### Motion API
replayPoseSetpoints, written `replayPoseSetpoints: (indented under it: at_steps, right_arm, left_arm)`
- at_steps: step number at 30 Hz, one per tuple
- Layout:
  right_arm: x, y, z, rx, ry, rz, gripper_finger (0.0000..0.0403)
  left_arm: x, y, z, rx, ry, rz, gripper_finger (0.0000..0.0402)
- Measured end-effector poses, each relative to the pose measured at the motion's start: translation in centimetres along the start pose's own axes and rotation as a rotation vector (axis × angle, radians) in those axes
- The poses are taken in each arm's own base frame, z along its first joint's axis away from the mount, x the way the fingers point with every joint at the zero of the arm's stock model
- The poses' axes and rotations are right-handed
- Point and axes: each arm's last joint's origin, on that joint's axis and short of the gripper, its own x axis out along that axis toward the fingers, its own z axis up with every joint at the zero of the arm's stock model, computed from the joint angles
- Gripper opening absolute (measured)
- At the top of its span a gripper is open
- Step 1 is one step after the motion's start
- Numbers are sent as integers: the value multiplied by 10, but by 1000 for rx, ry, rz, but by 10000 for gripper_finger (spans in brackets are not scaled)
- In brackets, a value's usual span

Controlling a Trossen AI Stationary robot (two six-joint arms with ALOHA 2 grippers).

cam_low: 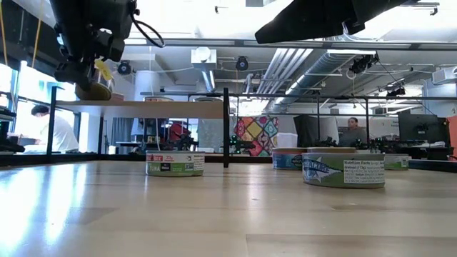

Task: Stack canned seafood by type on shelf
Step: Put the blue tuna can on the shelf aligned with the other blue tuna can

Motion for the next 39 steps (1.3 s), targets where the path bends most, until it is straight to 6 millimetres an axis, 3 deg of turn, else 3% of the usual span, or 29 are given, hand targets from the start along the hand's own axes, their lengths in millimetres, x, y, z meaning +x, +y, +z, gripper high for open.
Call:
replayPoseSetpoints:
  at_steps: [12,17,32,39]
  right_arm:
    - [0,0,0,0,0,0,311]
    - [0,0,0,-1,0,0,311]
    - [0,0,0,0,1,-1,311]
    - [0,0,0,0,1,-1,311]
  left_arm:
    - [0,-4,-1,-19,29,-110,275]
    - [0,-3,-1,-31,19,-97,281]
    - [4,10,-7,-66,18,-80,208]
    - [6,11,-2,-76,-10,-73,198]
